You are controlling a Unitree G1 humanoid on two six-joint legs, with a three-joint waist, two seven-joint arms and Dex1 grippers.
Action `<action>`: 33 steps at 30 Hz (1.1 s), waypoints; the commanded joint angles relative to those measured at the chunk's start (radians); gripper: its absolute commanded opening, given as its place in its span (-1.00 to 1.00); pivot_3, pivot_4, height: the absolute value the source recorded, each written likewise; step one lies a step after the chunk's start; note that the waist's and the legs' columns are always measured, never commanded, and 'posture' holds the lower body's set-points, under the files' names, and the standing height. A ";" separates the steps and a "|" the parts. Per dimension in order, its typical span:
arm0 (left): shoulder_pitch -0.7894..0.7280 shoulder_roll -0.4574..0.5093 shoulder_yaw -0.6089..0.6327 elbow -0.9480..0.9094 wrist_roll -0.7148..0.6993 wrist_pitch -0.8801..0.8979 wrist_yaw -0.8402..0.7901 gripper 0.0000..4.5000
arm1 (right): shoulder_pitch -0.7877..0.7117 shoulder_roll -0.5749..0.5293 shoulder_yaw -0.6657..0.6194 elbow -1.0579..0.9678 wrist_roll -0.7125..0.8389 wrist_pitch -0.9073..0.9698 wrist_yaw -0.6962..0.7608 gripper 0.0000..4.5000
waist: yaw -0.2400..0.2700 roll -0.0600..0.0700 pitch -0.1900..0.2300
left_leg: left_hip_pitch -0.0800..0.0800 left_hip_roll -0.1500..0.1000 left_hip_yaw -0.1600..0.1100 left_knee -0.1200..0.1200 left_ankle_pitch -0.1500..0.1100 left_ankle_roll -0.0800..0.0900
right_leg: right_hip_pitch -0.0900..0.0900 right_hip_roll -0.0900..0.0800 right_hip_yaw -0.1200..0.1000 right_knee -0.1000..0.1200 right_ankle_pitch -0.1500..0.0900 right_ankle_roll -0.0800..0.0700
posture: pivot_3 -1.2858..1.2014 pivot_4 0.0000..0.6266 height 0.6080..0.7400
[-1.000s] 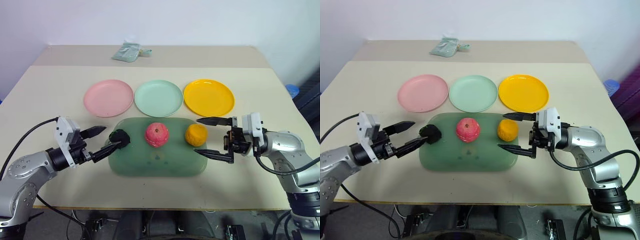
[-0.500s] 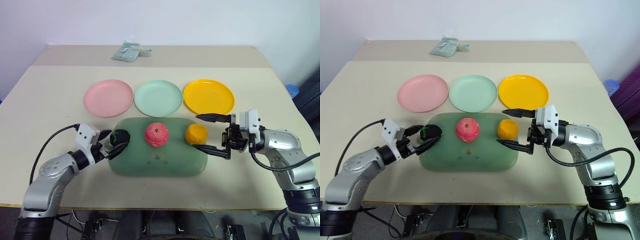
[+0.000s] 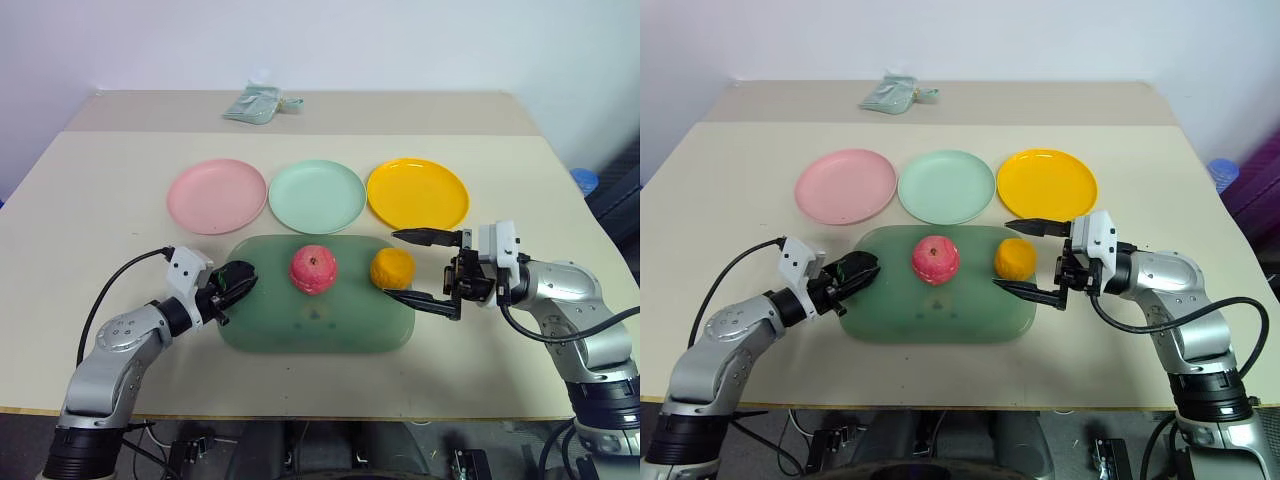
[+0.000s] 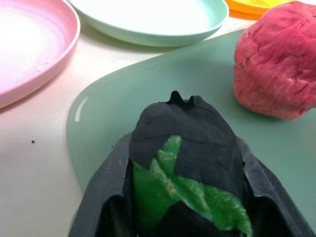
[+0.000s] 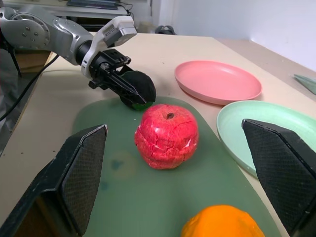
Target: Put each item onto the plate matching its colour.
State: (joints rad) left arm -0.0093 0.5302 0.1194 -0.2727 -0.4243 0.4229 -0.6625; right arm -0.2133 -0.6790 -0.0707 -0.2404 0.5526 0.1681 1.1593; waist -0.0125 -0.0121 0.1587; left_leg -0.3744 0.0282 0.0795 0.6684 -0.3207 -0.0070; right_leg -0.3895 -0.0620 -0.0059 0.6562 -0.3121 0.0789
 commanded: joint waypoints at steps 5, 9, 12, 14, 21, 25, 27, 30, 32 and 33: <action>-0.321 -0.090 0.121 -0.005 -0.179 0.128 0.145 -0.30 | -0.016 0.004 -0.027 -0.042 0.016 0.001 -0.040 1.00 | 0.010 -0.001 0.001 | -0.001 0.000 -0.001 0.004 0.000 0.000 | 0.000 0.000 0.000 0.002 0.000 0.000 | 0.03 -0.52 1.00; -0.590 -0.130 0.034 0.211 -0.033 0.097 0.250 -0.30 | -0.034 0.011 -0.029 -0.037 0.015 0.002 -0.065 1.00 | 0.018 -0.001 0.001 | -0.003 -0.001 -0.001 0.012 -0.001 0.001 | 0.000 0.000 -0.001 0.007 0.000 0.001 | 0.03 -0.52 1.00; -0.704 -0.166 -0.045 0.382 0.064 0.068 0.272 -0.30 | -0.040 0.015 -0.024 -0.038 0.008 0.001 -0.078 1.00 | 0.021 -0.001 0.001 | -0.003 -0.001 0.000 0.013 -0.001 0.002 | 0.000 0.001 0.000 0.007 0.001 0.002 | 0.03 -0.52 1.00; -0.803 -0.236 -0.078 0.570 0.119 -0.016 0.293 -0.30 | -0.048 0.017 -0.022 -0.039 0.006 0.002 -0.087 1.00 | 0.025 -0.002 0.001 | -0.003 -0.001 0.000 0.013 -0.001 0.002 | 0.000 0.001 0.000 0.007 0.001 0.002 | 0.03 -0.52 1.00; -0.995 -0.352 -0.102 1.075 0.248 -0.254 0.322 -0.30 | -0.062 0.021 -0.013 -0.049 -0.001 0.012 -0.112 1.00 | 0.020 -0.003 0.001 | -0.017 -0.002 0.000 0.018 -0.001 0.003 | -0.012 0.004 -0.001 0.007 0.003 0.005 | 0.03 -0.52 1.00; -1.036 -0.385 -0.104 1.177 0.256 -0.298 0.269 0.48 | -0.067 0.024 -0.009 -0.069 -0.005 0.023 -0.133 1.00 | 0.023 -0.003 0.001 | -0.018 -0.001 0.001 0.017 -0.001 0.002 | -0.015 0.004 -0.001 0.007 0.003 0.005 | 0.03 -0.52 1.00; -1.040 -0.388 -0.102 1.189 0.264 -0.309 0.269 0.89 | -0.069 0.025 -0.008 -0.077 -0.005 0.027 -0.140 1.00 | 0.024 -0.003 0.001 | -0.018 -0.002 0.001 0.017 -0.001 0.002 | -0.014 0.004 -0.001 0.007 0.003 0.005 | 0.03 -0.52 1.00; -1.032 -0.391 -0.088 1.146 0.261 -0.321 0.272 0.95 | -0.067 0.026 -0.010 -0.088 -0.004 0.034 -0.150 1.00 | 0.025 -0.003 0.001 | -0.018 -0.002 0.001 0.017 -0.001 0.002 | -0.014 0.004 -0.001 0.008 0.003 0.005 | 0.03 -0.52 1.00; -1.002 -0.380 -0.086 1.054 0.257 -0.310 0.264 0.95 | -0.060 0.023 -0.014 -0.090 -0.005 0.035 -0.154 1.00 | 0.025 -0.003 0.001 | -0.018 -0.002 0.001 0.018 -0.001 0.002 | -0.014 0.004 -0.001 0.008 0.003 0.005 | 0.03 -0.52 1.00; -0.984 -0.374 -0.086 1.003 0.253 -0.299 0.257 0.95 | -0.057 0.022 -0.016 -0.090 -0.006 0.035 -0.155 1.00 | 0.025 -0.003 0.001 | -0.018 -0.002 0.001 0.018 -0.001 0.002 | -0.014 0.004 -0.001 0.008 0.003 0.005 | 0.03 -0.52 1.00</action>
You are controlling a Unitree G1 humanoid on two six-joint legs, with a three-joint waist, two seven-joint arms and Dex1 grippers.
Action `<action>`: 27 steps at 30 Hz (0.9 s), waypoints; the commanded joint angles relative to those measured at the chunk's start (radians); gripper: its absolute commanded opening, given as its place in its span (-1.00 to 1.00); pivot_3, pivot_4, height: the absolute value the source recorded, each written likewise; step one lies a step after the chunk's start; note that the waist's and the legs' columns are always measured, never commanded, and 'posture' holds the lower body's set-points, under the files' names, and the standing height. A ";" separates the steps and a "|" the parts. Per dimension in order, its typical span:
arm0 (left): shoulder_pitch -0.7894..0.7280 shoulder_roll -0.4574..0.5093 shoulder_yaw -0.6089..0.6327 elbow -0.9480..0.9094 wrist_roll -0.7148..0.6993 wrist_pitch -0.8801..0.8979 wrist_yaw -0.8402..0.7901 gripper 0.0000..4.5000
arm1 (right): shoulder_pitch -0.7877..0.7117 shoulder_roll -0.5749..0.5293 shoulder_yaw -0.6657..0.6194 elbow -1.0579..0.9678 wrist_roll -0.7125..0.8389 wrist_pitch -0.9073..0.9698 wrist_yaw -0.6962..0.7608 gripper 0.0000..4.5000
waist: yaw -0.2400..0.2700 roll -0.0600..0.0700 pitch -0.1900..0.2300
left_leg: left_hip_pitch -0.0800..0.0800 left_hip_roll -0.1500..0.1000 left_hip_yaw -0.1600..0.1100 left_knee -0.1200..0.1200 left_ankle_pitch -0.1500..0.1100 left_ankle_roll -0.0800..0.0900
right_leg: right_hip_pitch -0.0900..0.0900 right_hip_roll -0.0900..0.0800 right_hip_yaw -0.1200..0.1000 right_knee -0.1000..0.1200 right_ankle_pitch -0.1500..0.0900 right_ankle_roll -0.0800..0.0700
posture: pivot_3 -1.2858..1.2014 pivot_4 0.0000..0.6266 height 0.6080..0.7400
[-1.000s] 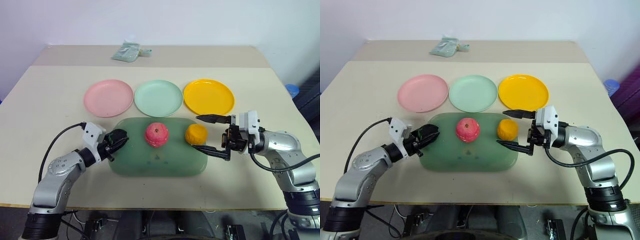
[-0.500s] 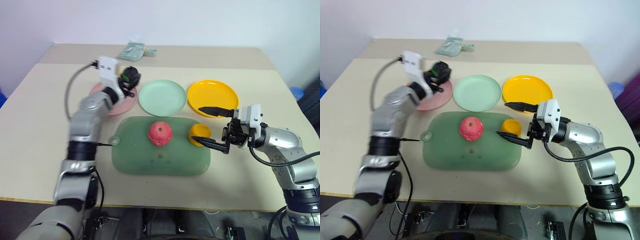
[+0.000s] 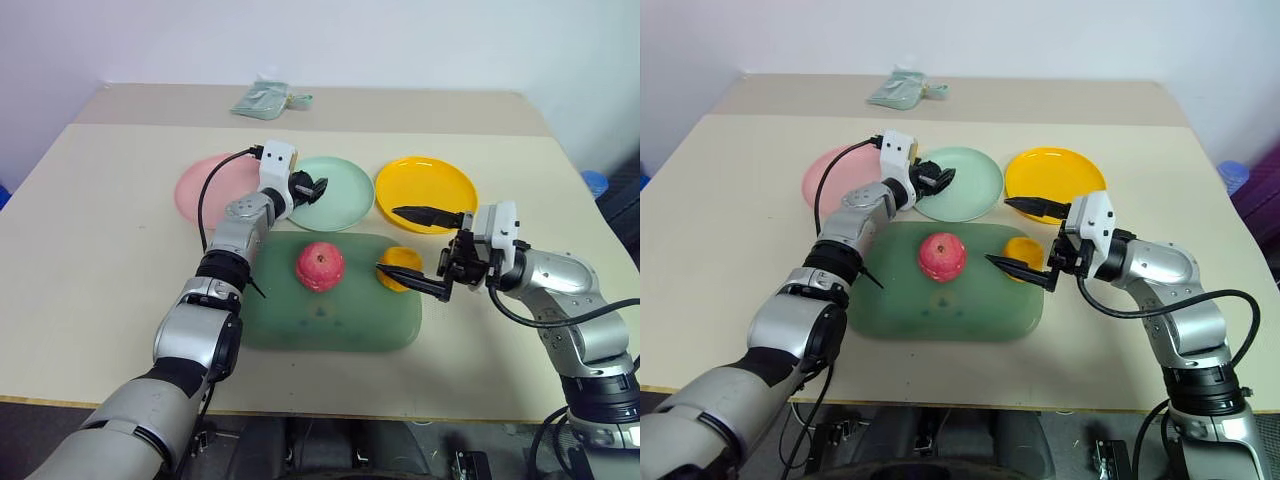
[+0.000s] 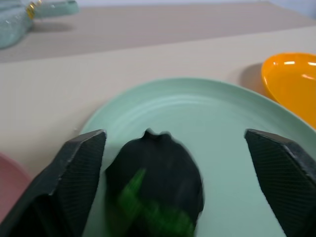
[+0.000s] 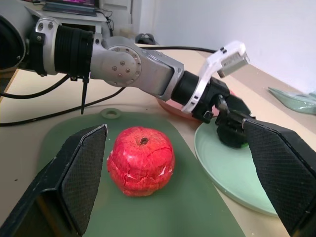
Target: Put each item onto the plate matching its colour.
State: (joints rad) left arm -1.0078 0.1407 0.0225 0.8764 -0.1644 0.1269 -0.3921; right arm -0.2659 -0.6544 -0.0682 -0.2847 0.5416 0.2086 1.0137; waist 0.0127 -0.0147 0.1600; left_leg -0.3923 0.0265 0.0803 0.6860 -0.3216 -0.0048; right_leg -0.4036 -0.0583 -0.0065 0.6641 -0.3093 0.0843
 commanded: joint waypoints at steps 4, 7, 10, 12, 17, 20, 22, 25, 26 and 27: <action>0.144 0.048 0.016 -0.473 -0.076 0.128 -0.071 0.95 | 0.013 -0.006 -0.025 -0.055 0.009 0.002 -0.017 1.00 | -0.004 0.000 0.000 | 0.000 0.000 0.000 0.000 0.000 0.000 | 0.000 -0.001 0.000 0.000 0.000 0.000 | 0.03 -0.52 1.00; 0.282 0.120 0.006 -0.768 -0.147 0.265 -0.144 0.95 | 0.042 -0.012 -0.032 -0.067 0.005 0.009 -0.026 1.00 | -0.010 0.000 0.000 | 0.000 0.001 0.000 0.000 0.000 0.000 | 0.000 -0.002 0.001 0.001 0.000 0.000 | 0.03 -0.52 1.00; 0.411 0.219 0.004 -0.987 -0.222 0.361 -0.243 0.95 | 0.080 -0.018 -0.038 -0.082 0.001 0.019 -0.037 1.00 | -0.010 0.001 0.000 | 0.000 0.001 -0.001 0.000 0.000 -0.001 | 0.000 -0.002 0.001 0.001 0.000 0.000 | 0.03 -0.52 1.00; 0.465 0.264 0.011 -1.069 -0.271 0.400 -0.291 0.95 | 0.096 -0.019 -0.043 -0.091 0.000 0.025 -0.045 1.00 | -0.007 0.001 0.000 | 0.001 0.001 -0.001 0.000 0.000 -0.001 | 0.000 -0.002 0.002 0.001 0.000 0.000 | 0.03 -0.52 1.00; 0.581 0.431 0.055 -1.182 -0.388 0.492 -0.437 0.95 | 0.159 -0.018 -0.063 -0.135 0.005 0.040 -0.076 1.00 | -0.002 0.001 0.000 | 0.001 0.001 -0.001 0.001 0.000 -0.001 | 0.002 -0.003 0.001 0.001 0.000 0.000 | 0.03 -0.52 1.00; 0.609 0.485 0.040 -1.186 -0.388 0.487 -0.477 0.95 | 0.214 -0.025 -0.085 -0.171 0.012 0.045 -0.082 1.00 | 0.000 0.001 0.000 | 0.002 0.000 -0.001 0.001 0.000 0.000 | 0.002 -0.003 0.001 0.001 0.000 0.000 | 0.03 -0.52 1.00; 0.620 0.510 0.008 -1.176 -0.356 0.450 -0.513 0.95 | 0.269 -0.035 -0.100 -0.194 0.007 0.037 -0.072 1.00 | 0.001 0.001 0.000 | 0.002 0.000 -0.002 0.001 0.000 0.000 | 0.003 -0.003 0.001 0.001 0.000 0.000 | 0.03 -0.52 1.00; 0.618 0.518 -0.041 -1.158 -0.309 0.414 -0.532 0.95 | 0.377 -0.049 -0.151 -0.245 0.015 0.038 -0.074 1.00 | 0.001 0.001 0.000 | 0.002 0.000 -0.003 0.001 0.000 0.000 | 0.004 -0.002 0.001 0.000 0.000 0.000 | 0.03 -0.52 1.00; 0.618 0.520 -0.052 -1.153 -0.301 0.403 -0.543 0.95 | 0.410 -0.050 -0.172 -0.261 0.017 0.040 -0.080 1.00 | 0.000 0.001 0.000 | 0.002 0.000 -0.003 0.001 0.000 0.000 | 0.004 -0.002 0.001 0.000 0.000 0.000 | 0.03 -0.52 1.00; 0.617 0.521 -0.058 -1.147 -0.296 0.396 -0.551 0.95 | 0.437 -0.050 -0.190 -0.275 0.020 0.042 -0.086 1.00 | 0.000 0.001 0.000 | 0.002 0.000 -0.003 0.001 0.000 0.000 | 0.004 -0.002 0.001 0.000 0.000 0.000 | 0.03 -0.52 1.00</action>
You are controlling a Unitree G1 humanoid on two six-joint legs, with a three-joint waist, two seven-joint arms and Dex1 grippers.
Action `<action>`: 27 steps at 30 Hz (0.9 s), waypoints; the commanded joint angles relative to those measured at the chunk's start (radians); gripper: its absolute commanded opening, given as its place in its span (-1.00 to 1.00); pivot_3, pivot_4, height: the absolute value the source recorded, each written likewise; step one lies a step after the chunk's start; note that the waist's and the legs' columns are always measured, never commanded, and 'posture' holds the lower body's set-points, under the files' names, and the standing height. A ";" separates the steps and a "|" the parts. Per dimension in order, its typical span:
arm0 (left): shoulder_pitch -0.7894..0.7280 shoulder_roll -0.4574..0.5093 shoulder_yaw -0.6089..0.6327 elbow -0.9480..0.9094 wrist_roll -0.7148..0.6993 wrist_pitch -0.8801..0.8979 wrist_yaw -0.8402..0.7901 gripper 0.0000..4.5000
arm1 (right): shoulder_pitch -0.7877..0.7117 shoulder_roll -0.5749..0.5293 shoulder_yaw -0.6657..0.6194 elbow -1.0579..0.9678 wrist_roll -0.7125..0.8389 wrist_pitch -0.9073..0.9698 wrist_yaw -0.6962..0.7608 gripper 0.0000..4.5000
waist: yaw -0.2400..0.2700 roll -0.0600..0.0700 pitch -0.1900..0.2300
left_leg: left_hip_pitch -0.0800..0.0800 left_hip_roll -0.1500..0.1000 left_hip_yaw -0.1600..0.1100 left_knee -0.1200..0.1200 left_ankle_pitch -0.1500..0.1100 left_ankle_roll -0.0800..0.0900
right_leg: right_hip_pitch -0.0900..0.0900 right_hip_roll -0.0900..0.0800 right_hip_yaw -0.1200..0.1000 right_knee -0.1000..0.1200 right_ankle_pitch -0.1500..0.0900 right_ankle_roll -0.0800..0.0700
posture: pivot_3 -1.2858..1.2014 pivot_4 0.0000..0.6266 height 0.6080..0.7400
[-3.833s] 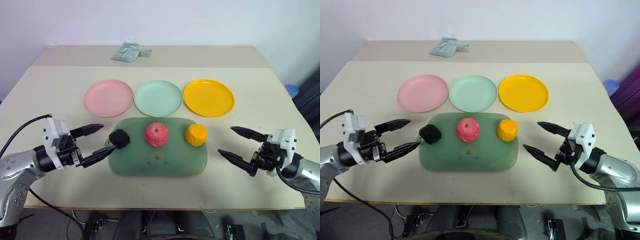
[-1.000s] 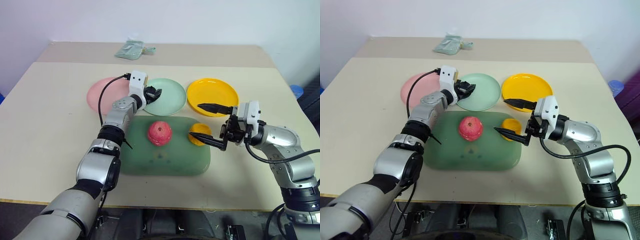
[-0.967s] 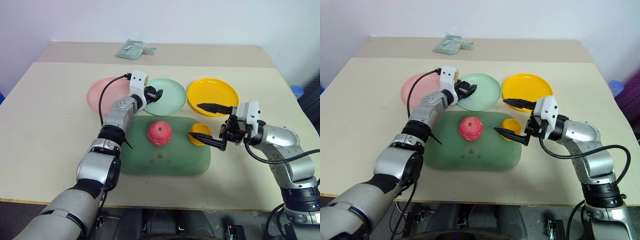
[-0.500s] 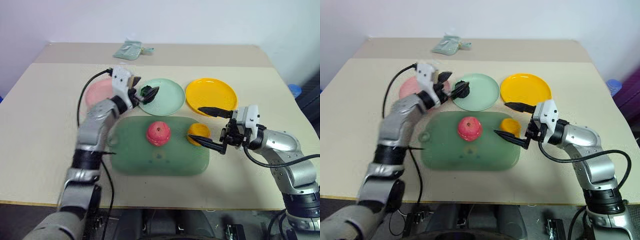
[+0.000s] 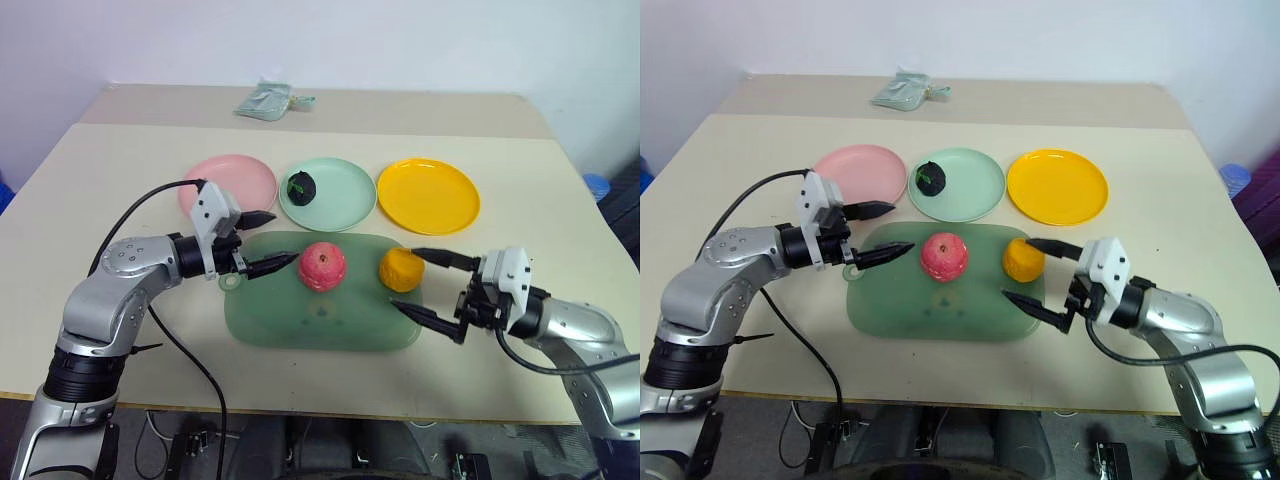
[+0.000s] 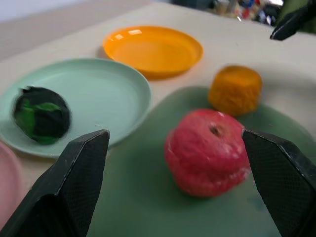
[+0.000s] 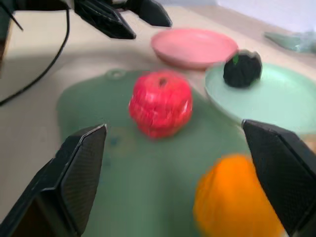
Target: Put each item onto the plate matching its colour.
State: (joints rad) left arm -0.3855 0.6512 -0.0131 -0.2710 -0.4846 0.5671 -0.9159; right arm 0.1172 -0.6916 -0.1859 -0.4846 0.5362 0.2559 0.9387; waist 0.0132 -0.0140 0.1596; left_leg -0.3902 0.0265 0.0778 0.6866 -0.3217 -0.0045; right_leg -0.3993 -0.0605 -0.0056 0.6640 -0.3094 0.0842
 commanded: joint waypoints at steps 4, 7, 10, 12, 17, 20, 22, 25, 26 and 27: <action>-0.021 0.009 -0.050 0.046 0.050 -0.077 -0.062 0.95 | 0.174 -0.004 -0.149 -0.127 0.033 -0.009 -0.028 1.00 | -0.002 0.000 0.000 | 0.000 0.000 0.000 0.000 0.000 0.000 | 0.000 0.001 0.000 0.000 0.000 0.000 | 0.03 -0.52 1.00; -0.038 0.005 -0.080 0.107 0.086 -0.117 -0.088 0.95 | 0.223 0.005 -0.180 -0.151 0.035 -0.013 -0.044 1.00 | -0.002 0.000 0.000 | 0.001 0.001 0.000 0.000 0.000 0.000 | 0.000 0.001 0.000 0.000 0.000 0.000 | 0.03 -0.52 1.00; -0.048 -0.002 -0.115 0.162 0.133 -0.184 -0.116 0.95 | 0.246 0.010 -0.192 -0.165 0.037 -0.016 -0.054 1.00 | -0.001 0.000 0.000 | 0.001 0.001 0.000 0.000 0.000 0.000 | 0.001 0.002 0.000 0.000 0.000 0.000 | 0.03 -0.52 1.00; -0.054 -0.012 -0.145 0.195 0.167 -0.236 -0.136 0.95 | 0.249 0.010 -0.194 -0.172 0.040 -0.016 -0.059 1.00 | -0.001 0.000 0.000 | 0.001 0.000 0.000 0.000 0.000 0.000 | 0.001 0.003 0.000 0.000 0.000 0.000 | 0.03 -0.52 1.00; -0.089 -0.065 -0.183 0.253 0.201 -0.277 -0.143 0.95 | 0.234 0.006 -0.187 -0.185 0.043 -0.013 -0.066 1.00 | 0.000 0.000 0.000 | 0.001 0.000 0.000 0.000 0.000 0.000 | 0.001 0.003 0.000 0.000 0.000 0.000 | 0.03 -0.52 1.00; -0.100 -0.081 -0.193 0.264 0.212 -0.283 -0.152 0.95 | 0.230 0.005 -0.182 -0.189 0.043 -0.010 -0.071 1.00 | -0.001 0.000 0.000 | 0.001 0.000 0.000 0.000 0.000 0.000 | 0.001 0.004 0.000 0.000 0.000 0.000 | 0.03 -0.52 1.00; -0.113 -0.095 -0.201 0.277 0.219 -0.288 -0.154 0.95 | 0.229 0.005 -0.178 -0.192 0.043 -0.010 -0.073 1.00 | -0.001 0.001 0.000 | 0.001 0.001 0.000 0.000 0.000 0.000 | 0.001 0.004 0.000 0.000 0.000 0.000 | 0.03 -0.52 1.00; -0.137 -0.117 -0.214 0.299 0.227 -0.292 -0.162 0.95 | 0.223 0.003 -0.173 -0.195 0.044 -0.005 -0.077 1.00 | 0.000 0.001 0.000 | 0.001 0.000 0.000 0.001 0.000 0.001 | 0.001 0.003 0.001 0.000 0.000 0.000 | 0.03 -0.52 1.00; -0.144 -0.124 -0.217 0.304 0.230 -0.291 -0.165 0.95 | 0.219 0.002 -0.172 -0.195 0.044 -0.003 -0.079 1.00 | 0.001 0.001 0.000 | 0.001 0.000 0.000 0.001 0.000 0.000 | 0.001 0.003 0.000 0.000 0.000 0.000 | 0.03 -0.52 1.00; -0.152 -0.131 -0.219 0.309 0.232 -0.289 -0.164 0.95 | 0.215 0.001 -0.171 -0.195 0.045 0.000 -0.080 1.00 | 0.000 0.001 0.000 | 0.001 0.000 0.000 0.001 0.000 0.000 | 0.001 0.004 0.000 0.000 0.000 0.000 | 0.03 -0.52 1.00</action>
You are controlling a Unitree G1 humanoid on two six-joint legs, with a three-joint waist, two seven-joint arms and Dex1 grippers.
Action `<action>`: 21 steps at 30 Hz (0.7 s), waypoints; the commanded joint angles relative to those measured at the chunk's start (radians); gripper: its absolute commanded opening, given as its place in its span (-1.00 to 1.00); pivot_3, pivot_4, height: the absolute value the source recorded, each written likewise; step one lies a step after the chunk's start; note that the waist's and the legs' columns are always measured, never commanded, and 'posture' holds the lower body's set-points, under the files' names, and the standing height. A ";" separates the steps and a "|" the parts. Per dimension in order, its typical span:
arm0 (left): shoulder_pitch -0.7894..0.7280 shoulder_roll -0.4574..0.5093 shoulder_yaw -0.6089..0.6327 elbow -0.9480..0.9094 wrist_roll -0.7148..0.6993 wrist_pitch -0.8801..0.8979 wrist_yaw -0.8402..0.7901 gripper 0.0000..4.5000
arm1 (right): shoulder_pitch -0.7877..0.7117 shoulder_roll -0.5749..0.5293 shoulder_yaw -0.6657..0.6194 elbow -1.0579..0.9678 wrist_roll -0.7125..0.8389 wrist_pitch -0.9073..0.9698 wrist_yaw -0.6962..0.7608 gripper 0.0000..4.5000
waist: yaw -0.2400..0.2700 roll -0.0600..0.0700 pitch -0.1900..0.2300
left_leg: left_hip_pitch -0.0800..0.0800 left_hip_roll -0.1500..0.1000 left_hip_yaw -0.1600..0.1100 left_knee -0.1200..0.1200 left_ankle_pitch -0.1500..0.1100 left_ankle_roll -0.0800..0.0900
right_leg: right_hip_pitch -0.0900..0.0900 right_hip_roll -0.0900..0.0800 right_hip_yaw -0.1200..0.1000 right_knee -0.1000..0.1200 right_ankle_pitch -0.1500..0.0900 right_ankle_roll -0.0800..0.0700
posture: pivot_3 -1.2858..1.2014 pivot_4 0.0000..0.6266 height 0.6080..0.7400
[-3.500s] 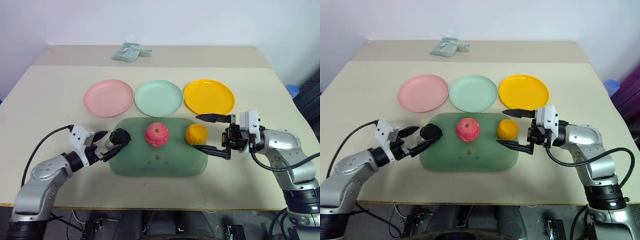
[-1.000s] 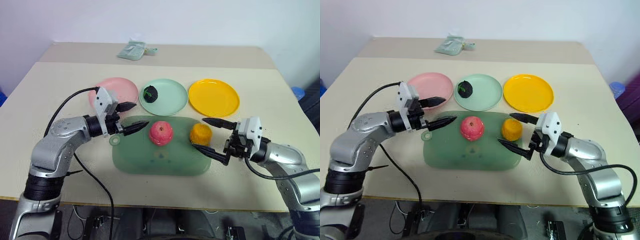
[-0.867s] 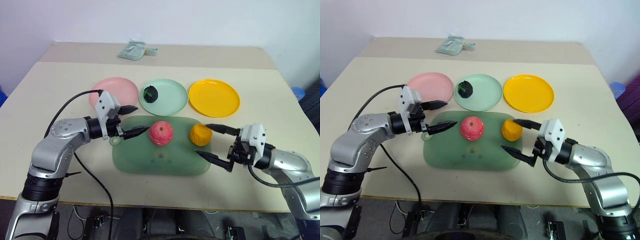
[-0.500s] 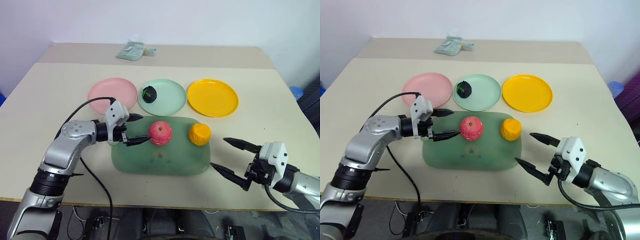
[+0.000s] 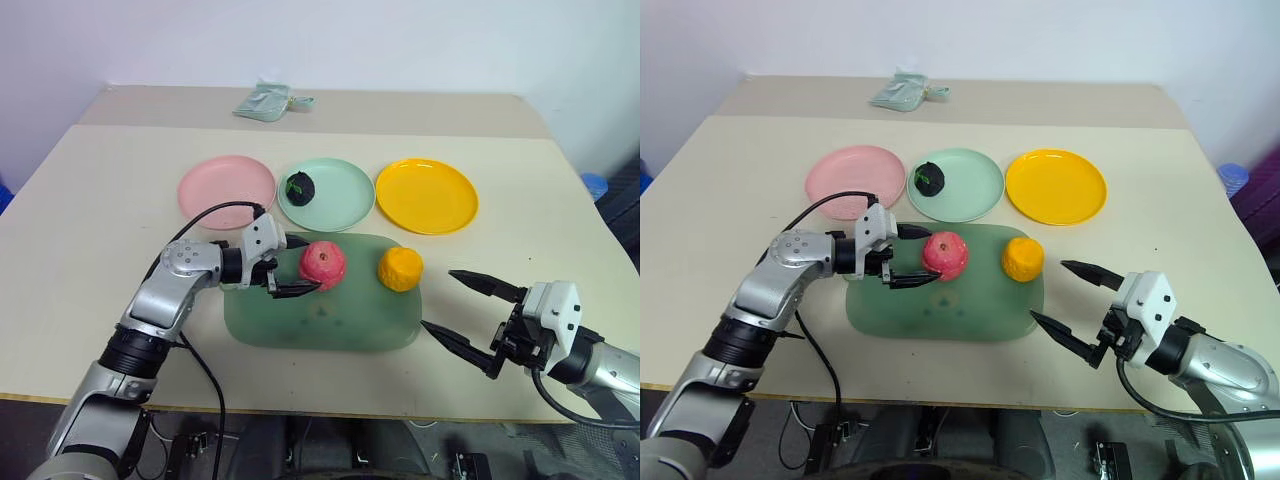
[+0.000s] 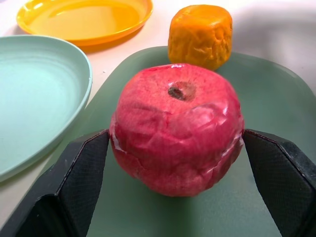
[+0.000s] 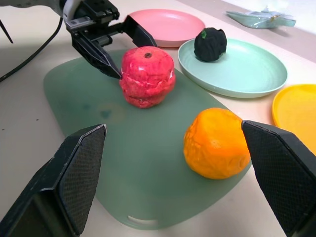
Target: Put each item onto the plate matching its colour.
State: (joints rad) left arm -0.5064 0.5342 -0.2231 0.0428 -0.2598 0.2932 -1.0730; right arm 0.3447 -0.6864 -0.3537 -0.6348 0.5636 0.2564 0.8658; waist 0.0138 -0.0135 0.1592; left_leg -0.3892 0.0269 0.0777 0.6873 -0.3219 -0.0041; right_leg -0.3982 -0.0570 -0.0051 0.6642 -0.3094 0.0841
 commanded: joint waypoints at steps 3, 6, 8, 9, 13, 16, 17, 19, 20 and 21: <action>-0.044 -0.030 -0.008 -0.001 0.011 -0.004 -0.009 0.95 | -0.019 -0.008 -0.002 -0.050 0.021 0.005 -0.012 1.00 | -0.001 0.000 0.000 | 0.000 0.000 0.000 0.000 0.000 0.000 | 0.000 0.000 0.000 0.000 0.000 0.000 | 0.03 -0.52 1.00; -0.046 -0.042 0.003 -0.004 0.012 -0.004 -0.002 0.40 | -0.022 -0.010 -0.002 -0.056 0.024 0.012 -0.018 1.00 | -0.001 0.000 0.000 | 0.000 0.000 0.000 0.000 0.000 0.000 | 0.000 0.000 0.000 0.000 0.000 0.000 | 0.03 -0.52 1.00; -0.047 -0.052 0.018 -0.008 0.005 -0.001 0.015 0.40 | -0.024 -0.010 -0.001 -0.059 0.025 0.016 -0.021 1.00 | -0.001 0.000 0.000 | 0.000 0.000 0.000 0.000 0.000 0.000 | 0.000 0.000 0.000 0.000 0.000 0.000 | 0.03 -0.52 1.00; -0.046 -0.060 0.032 -0.014 -0.008 0.008 0.026 0.40 | -0.026 -0.010 -0.001 -0.060 0.025 0.018 -0.023 1.00 | 0.000 0.000 0.000 | 0.000 0.000 0.000 0.000 0.000 0.000 | 0.000 0.000 0.000 0.000 0.000 0.000 | 0.03 -0.52 1.00; -0.030 -0.084 0.139 -0.064 -0.099 0.093 0.099 0.40 | -0.043 -0.008 0.010 -0.060 0.026 0.026 -0.027 1.00 | -0.002 0.000 0.000 | 0.000 0.000 0.000 0.000 0.000 0.000 | 0.000 0.000 0.000 0.000 0.000 0.000 | 0.03 -0.52 1.00; -0.007 -0.074 0.230 -0.088 -0.139 0.157 0.177 0.40 | -0.062 -0.008 0.022 -0.051 0.028 0.026 -0.024 1.00 | -0.006 0.000 0.000 | 0.000 0.001 -0.001 0.000 0.000 0.000 | 0.000 -0.001 0.000 0.000 0.000 0.000 | 0.03 -0.52 1.00; 0.001 -0.066 0.261 -0.086 -0.139 0.168 0.209 0.40 | -0.073 -0.008 0.028 -0.043 0.027 0.025 -0.021 1.00 | -0.006 0.000 0.000 | 0.000 0.001 -0.001 0.000 0.000 0.000 | 0.000 -0.001 0.000 0.000 0.000 0.000 | 0.03 -0.52 1.00; 0.014 -0.053 0.316 -0.082 -0.137 0.188 0.271 0.40 | -0.094 -0.010 0.043 -0.029 0.025 0.023 -0.013 1.00 | -0.006 0.000 0.000 | 0.000 0.001 -0.001 0.000 0.000 0.000 | 0.000 -0.001 0.000 0.000 0.000 0.000 | 0.03 -0.52 1.00; 0.016 -0.049 0.339 -0.078 -0.133 0.196 0.305 0.40 | -0.106 -0.011 0.050 -0.021 0.024 0.023 -0.009 1.00 | -0.005 0.000 0.000 | 0.000 0.001 -0.001 0.000 0.000 0.000 | 0.000 -0.001 0.000 0.000 0.000 0.000 | 0.03 -0.52 1.00; 0.017 -0.046 0.358 -0.072 -0.125 0.201 0.339 0.40 | -0.116 -0.011 0.056 -0.014 0.023 0.024 -0.005 1.00 | -0.004 0.000 0.000 | 0.000 0.001 -0.001 0.000 0.000 0.000 | 0.000 -0.001 0.000 0.000 0.000 0.000 | 0.03 -0.52 1.00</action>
State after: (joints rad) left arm -0.4818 0.4775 0.0831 -0.0124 -0.3814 0.4908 -0.7855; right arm 0.2426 -0.6894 -0.3048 -0.6458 0.5729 0.2875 0.8530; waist 0.0100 -0.0134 0.1592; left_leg -0.3893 0.0277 0.0771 0.6877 -0.3219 -0.0041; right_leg -0.3985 -0.0587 -0.0050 0.6645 -0.3094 0.0841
